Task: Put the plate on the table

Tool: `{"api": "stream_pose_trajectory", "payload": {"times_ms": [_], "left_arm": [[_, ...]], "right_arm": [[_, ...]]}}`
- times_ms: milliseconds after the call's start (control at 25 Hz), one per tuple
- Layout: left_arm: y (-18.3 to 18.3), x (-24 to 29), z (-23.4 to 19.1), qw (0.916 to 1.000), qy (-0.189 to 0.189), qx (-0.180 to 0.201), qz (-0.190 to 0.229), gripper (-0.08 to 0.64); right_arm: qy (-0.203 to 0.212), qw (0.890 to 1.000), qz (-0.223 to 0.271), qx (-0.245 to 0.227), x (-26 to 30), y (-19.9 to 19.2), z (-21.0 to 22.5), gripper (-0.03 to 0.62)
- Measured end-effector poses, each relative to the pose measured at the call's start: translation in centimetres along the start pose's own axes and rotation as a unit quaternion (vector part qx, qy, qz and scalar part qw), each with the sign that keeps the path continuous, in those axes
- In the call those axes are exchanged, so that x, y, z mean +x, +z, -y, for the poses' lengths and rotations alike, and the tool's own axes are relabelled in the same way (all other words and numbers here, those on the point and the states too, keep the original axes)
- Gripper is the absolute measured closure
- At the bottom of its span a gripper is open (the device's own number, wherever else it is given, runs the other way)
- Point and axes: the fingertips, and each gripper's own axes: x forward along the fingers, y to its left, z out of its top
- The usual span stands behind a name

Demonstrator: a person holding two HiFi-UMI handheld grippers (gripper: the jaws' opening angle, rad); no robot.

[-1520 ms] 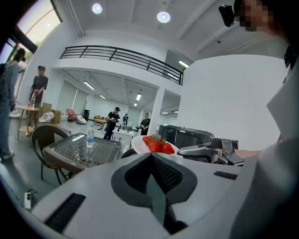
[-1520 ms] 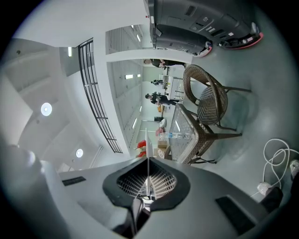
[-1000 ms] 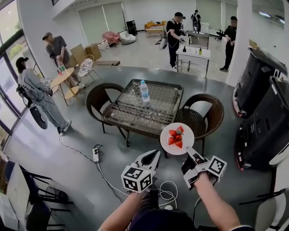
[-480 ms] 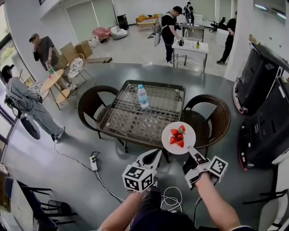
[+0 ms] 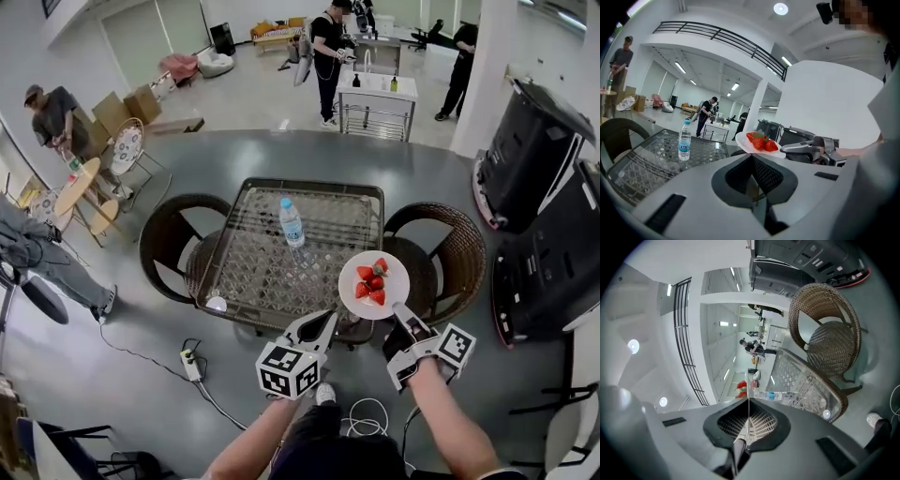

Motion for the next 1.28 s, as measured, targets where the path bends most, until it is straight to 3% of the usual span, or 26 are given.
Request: {"api": "stream_pose_trajectory", "payload": {"times_ms": [240, 560, 1280], "left_arm": [[1.5, 2.2, -3.7, 0.9997, -0.020, 0.010, -0.009, 0.554], [1.1, 4.9, -7.2, 0.9998, -0.008, 0.004, -0.020, 0.554], [-0.7, 11.3, -11.3, 0.9966, 0.073, -0.020, -0.032, 0.554]], "right_arm": [[-0.007, 1.000, 0.022, -0.007, 4.1, 1.2, -0.5, 0.580], [-0.020, 1.000, 0.021, -0.007, 7.8, 2.7, 0.8, 0.580], [-0.098, 0.992, -0.074, 0.002, 16.3, 7.0, 11.1, 0.580]]}}
